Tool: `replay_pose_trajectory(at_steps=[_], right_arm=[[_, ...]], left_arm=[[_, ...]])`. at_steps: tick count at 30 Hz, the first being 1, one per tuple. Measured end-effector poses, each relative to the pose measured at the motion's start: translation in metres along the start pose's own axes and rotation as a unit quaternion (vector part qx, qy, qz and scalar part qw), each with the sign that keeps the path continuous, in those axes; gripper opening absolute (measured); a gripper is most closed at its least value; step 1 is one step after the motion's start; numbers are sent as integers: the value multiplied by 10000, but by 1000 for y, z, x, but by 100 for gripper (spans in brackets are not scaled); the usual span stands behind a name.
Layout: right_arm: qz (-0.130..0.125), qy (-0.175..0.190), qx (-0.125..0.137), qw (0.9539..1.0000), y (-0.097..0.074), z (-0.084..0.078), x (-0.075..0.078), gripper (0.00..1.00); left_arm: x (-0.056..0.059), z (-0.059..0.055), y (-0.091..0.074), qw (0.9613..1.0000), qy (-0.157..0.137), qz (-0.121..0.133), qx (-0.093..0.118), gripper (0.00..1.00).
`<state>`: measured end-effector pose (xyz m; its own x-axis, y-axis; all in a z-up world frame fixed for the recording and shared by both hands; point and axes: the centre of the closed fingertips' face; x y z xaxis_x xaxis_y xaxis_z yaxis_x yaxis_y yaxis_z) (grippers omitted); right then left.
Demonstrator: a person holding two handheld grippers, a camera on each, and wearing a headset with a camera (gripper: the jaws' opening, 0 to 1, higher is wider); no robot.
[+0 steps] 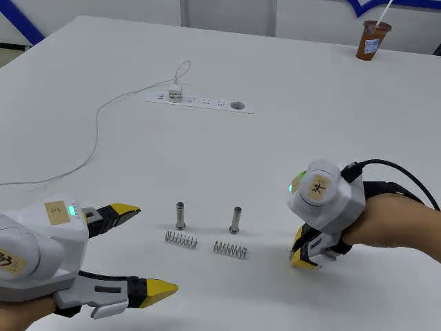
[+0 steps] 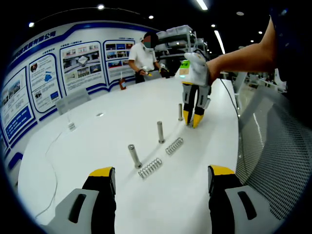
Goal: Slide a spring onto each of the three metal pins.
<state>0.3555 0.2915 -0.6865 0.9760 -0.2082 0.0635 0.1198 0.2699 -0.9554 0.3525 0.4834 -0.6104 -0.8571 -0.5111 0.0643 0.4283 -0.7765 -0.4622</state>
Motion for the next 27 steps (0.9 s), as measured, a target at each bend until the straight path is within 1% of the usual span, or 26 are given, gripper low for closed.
replay_pose_trajectory(at_steps=[6, 8, 16, 27], right_arm=[[-29, 89, 33, 10000, -1, 0, 0, 12], [-70, 163, 109, 9998, -3, 1, -1, 12], [-289, 274, 366, 9985, -16, 8, 1, 12], [-484, 453, 603, 9960, -27, 13, 3, 12]], left_arm=[[1, 1, 0, 10000, 14, -16, 2, 79], [2, 1, 0, 10000, 26, -28, 1, 79], [3, 3, 1, 10000, 57, -69, 11, 79], [5, 5, 1, 9999, 101, -97, 21, 78]])
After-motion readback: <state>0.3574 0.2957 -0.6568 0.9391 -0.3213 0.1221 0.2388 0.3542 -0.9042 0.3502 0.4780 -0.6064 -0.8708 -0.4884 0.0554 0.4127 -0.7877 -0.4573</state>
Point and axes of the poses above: the centre of the closed fingertips' face, and the gripper's own axes: y roughly forward along the fingers, x roughly to its right, z roughly out of its top, and after that the axes turned 9 degrees about -y, right-handed
